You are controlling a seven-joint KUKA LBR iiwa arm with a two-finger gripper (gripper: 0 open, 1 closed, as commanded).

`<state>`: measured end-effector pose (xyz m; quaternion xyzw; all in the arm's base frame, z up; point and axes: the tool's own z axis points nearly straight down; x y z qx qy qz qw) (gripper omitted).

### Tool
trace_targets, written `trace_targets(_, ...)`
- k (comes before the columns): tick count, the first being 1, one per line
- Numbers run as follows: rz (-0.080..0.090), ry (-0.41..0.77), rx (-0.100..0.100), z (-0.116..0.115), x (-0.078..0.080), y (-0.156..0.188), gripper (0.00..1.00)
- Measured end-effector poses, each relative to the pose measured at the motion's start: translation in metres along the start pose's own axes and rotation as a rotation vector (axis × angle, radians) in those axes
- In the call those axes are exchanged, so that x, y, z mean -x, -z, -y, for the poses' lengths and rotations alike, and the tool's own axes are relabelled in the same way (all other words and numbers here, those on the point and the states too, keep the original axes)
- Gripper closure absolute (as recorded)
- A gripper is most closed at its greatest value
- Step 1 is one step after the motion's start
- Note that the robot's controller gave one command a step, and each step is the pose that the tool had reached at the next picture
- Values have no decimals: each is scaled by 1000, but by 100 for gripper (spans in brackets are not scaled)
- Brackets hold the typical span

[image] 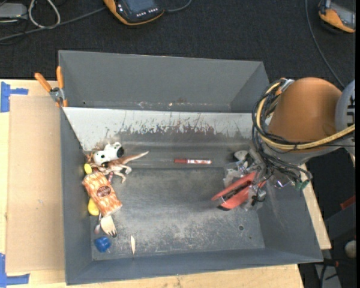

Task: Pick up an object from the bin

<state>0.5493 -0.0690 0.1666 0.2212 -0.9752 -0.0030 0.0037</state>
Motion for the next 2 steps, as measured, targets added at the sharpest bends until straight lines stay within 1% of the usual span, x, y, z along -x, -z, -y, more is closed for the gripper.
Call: trace_targets(2, -2, -2, 2, -2, 0, 34, 100)
